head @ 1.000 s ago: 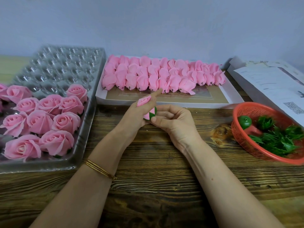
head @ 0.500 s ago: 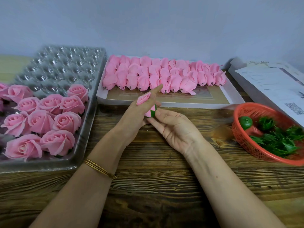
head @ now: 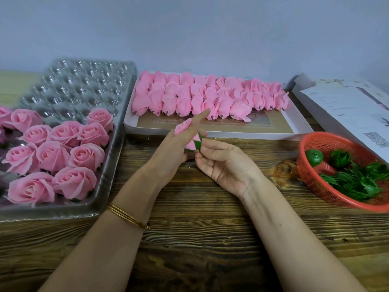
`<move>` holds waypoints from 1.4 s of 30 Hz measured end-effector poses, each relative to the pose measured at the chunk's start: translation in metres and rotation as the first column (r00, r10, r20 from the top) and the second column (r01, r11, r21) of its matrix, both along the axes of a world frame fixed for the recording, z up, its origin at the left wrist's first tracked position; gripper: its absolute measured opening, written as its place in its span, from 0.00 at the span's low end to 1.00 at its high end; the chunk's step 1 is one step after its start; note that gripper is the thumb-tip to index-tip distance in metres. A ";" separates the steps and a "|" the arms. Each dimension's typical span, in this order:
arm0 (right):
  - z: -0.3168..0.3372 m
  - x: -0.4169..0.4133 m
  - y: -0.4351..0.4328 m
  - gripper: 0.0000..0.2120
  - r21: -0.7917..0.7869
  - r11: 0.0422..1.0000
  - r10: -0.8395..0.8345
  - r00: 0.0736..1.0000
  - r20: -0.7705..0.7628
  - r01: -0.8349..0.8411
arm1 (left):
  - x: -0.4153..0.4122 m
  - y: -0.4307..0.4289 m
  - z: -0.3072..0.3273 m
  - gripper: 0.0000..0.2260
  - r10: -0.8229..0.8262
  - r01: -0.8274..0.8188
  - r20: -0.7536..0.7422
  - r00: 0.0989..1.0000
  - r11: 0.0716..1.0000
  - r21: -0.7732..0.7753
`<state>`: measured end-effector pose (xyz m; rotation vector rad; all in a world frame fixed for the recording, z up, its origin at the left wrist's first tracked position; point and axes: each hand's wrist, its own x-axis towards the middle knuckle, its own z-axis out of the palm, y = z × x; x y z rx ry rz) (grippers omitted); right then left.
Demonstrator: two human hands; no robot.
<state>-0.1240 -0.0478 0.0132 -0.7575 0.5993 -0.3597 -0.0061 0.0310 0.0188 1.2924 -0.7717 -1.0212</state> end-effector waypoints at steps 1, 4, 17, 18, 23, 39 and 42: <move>0.000 0.000 0.000 0.11 -0.019 1.000 -0.005 1.000 -0.005 0.005 | 0.000 0.000 0.000 0.13 -0.008 0.008 0.001 1.000 1.000 -0.003; -0.001 0.001 0.002 0.10 -0.086 0.996 -0.012 1.000 -0.021 0.010 | 0.000 0.001 -0.002 0.12 -0.027 0.027 0.006 1.000 1.000 -0.010; 0.001 -0.006 -0.002 0.12 -0.209 0.975 0.082 0.996 0.025 -0.075 | 0.001 0.003 -0.003 0.19 -0.089 0.090 0.022 0.996 0.995 -0.032; 0.000 -0.006 -0.002 0.13 -0.211 0.974 0.092 0.995 0.035 -0.083 | 0.002 0.003 -0.003 0.20 -0.089 0.090 0.030 0.996 0.995 -0.030; 0.000 -0.006 -0.002 0.19 -0.242 0.969 0.064 0.997 0.054 -0.049 | 0.003 0.003 -0.007 0.18 -0.135 0.137 0.057 0.989 0.990 -0.038; 0.001 -0.001 0.001 0.16 -0.241 0.970 -0.002 0.993 0.119 0.031 | 0.004 0.001 -0.004 0.20 -0.048 0.047 -0.197 0.979 0.999 -0.007; 0.001 0.001 0.001 0.16 -0.208 0.973 -0.078 0.988 0.135 0.105 | 0.006 0.001 -0.007 0.17 -0.051 0.046 -0.201 0.978 0.998 -0.032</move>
